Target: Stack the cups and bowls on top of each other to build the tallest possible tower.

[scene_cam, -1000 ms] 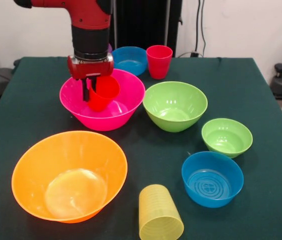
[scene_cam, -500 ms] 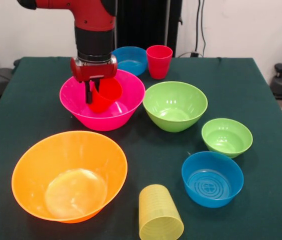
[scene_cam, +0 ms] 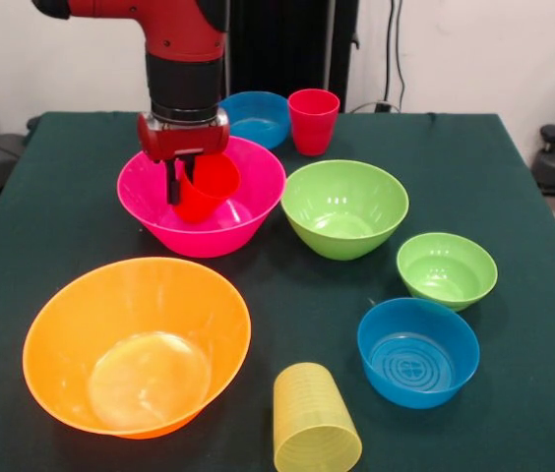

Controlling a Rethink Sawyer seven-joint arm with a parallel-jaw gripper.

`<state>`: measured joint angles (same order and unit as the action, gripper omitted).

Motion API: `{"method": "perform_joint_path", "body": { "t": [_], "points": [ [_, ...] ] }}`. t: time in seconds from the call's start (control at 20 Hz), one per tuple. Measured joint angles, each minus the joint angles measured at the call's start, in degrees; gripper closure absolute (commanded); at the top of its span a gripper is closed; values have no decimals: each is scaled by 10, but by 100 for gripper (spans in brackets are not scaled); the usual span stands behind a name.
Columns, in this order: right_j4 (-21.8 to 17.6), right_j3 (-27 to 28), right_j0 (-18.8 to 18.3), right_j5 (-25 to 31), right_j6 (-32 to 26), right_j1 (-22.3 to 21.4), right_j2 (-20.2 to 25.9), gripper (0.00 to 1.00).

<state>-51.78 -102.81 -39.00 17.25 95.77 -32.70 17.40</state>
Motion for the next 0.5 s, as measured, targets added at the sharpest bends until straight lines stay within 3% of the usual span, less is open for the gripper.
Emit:
{"method": "perform_joint_path", "body": {
  "t": [0.5],
  "points": [
    [1,0,-17,0,0,-1,12,100]
  ]
}}
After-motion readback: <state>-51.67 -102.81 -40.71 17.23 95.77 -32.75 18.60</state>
